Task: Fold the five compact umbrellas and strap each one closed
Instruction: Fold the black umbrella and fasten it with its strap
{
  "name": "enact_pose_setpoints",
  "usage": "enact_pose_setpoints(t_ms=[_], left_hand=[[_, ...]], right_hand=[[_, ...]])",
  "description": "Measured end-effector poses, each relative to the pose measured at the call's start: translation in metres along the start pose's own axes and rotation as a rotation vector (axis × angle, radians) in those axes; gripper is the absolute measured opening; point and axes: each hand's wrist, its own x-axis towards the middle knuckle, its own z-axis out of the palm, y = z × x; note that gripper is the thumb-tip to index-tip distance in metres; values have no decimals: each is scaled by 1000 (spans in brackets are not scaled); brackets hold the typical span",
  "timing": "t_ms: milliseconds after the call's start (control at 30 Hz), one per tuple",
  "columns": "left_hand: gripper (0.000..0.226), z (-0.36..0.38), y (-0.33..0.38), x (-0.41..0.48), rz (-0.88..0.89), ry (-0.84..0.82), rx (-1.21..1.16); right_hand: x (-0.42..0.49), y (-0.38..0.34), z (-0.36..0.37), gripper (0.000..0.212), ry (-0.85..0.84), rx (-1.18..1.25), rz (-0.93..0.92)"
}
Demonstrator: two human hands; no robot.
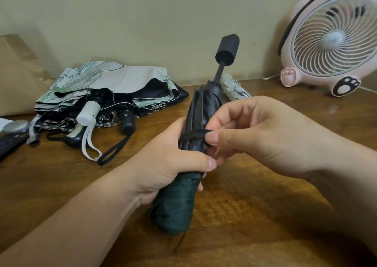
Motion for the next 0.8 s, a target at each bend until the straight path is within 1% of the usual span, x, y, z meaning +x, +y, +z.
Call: enact_pose_setpoints(t_ms=[100,133,200,233,300,400,500,600,700,800], left_hand=[[41,4,-2,0,-7,-31,-58],[37,5,-2,0,-14,-52,-110],[36,4,-3,0,-36,-112,-232],[39,2,-4,0,-50,-143,-290],[45,0,-6,0,-75,-179,-384],[47,-1,-5,1,-99,-201,-480],[45,-3,-3,2,-114,-228,-515],[31,-6,-2,2,-128,-262,-524],[23,-7,-2,1,-130,-261,-518],[31,-8,-3,1,-155,-272,-529]], right_hand=[[0,0,1,5,-4,-32,-44],[1,0,0,4,9,-34,-57],[2,3,-1,5,79,-85,-104],[2,5,-2,6,127,-147,-145],[2,11,-1,7,205,-314,-257],[1,20,3,6,265,-526,-449],[2,23,3,5,242,-666,-610],[6,24,0,4,156,-786,-724],[8,26,-1,9,136,-822,-752],[9,28,0,12,133,-798,-751]])
